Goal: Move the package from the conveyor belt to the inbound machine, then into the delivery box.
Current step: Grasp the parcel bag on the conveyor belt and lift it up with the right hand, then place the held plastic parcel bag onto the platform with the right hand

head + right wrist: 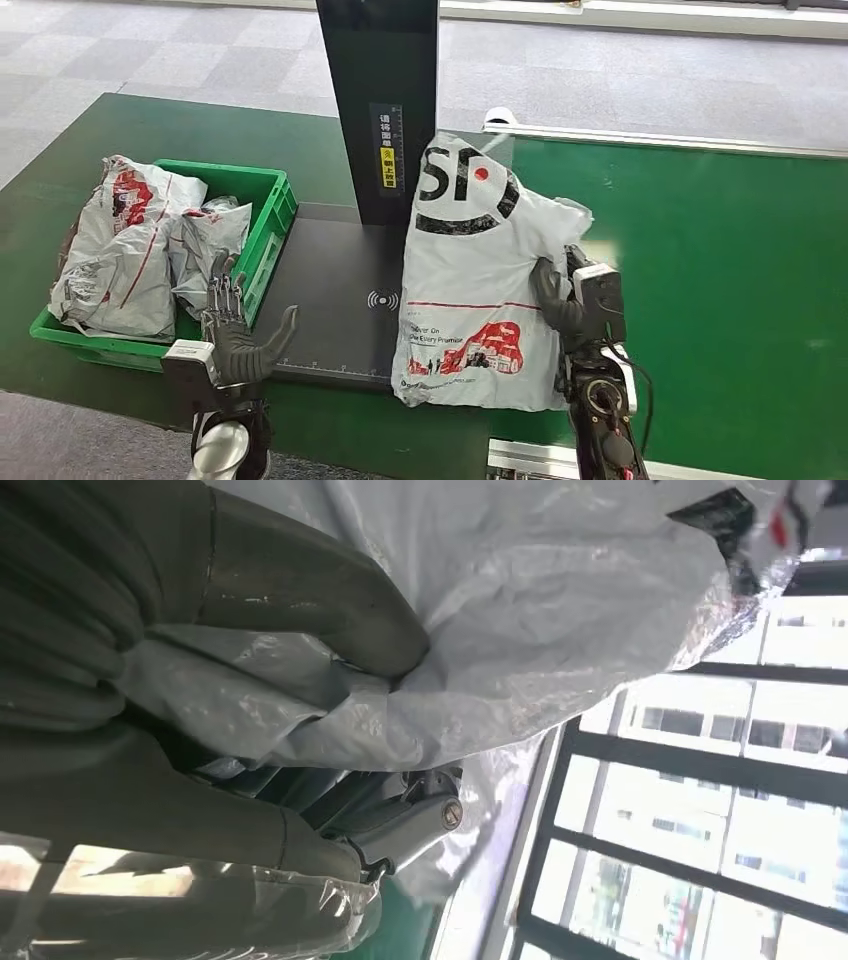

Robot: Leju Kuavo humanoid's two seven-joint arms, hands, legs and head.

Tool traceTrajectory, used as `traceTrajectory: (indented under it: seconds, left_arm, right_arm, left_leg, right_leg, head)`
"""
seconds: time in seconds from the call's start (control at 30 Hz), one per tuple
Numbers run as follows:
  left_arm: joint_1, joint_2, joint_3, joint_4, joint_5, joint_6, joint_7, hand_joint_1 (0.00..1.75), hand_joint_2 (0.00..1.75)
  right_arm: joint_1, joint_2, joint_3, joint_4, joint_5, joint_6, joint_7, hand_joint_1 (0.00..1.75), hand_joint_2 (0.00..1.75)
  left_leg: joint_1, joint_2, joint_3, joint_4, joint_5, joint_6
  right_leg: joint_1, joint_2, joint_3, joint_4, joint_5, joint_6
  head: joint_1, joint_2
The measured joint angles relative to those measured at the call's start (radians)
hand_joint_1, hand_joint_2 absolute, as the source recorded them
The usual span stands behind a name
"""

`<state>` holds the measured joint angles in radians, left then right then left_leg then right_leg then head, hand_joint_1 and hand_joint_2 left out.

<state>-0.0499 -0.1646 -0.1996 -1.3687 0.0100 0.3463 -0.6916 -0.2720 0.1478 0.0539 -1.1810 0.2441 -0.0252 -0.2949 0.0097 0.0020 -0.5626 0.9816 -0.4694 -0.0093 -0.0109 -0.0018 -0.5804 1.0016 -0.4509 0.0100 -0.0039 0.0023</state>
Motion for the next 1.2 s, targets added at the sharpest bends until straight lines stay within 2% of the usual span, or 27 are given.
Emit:
traceTrajectory:
  seconds: [0.2, 0.63, 1.2]
  left_arm:
    - [-0.004, 0.008, 0.011, 0.000, 0.004, 0.010, -0.003, 0.00, 1.75]
    - [-0.032, 0.007, 0.011, 0.007, 0.011, 0.023, 0.005, 0.00, 1.75]
    - [-0.045, -0.010, 0.008, 0.019, 0.006, 0.022, 0.013, 0.00, 1.75]
  right_arm:
    - [-0.051, 0.004, 0.083, 0.091, -0.025, -0.006, 0.014, 1.75, 1.75]
    - [-0.091, 0.023, 0.162, 0.176, -0.018, 0.035, 0.051, 1.75, 1.75]
    - [-0.118, 0.025, 0.197, 0.258, 0.000, 0.053, 0.054, 1.75, 1.75]
  left_leg:
    - [0.000, -0.003, -0.004, 0.000, 0.000, -0.001]
    - [0.000, -0.003, -0.006, 0.000, 0.000, -0.001]
    - [0.000, -0.003, -0.007, 0.000, 0.000, -0.001]
  right_leg:
    - [0.000, -0.004, -0.001, 0.000, 0.000, 0.000]
    - [0.000, -0.004, -0.003, 0.000, 0.000, 0.000]
    - [0.000, -0.004, -0.004, 0.000, 0.000, 0.000]
  head:
    - [0.000, 0.000]
    - [0.000, 0.000]
    - [0.000, 0.000]
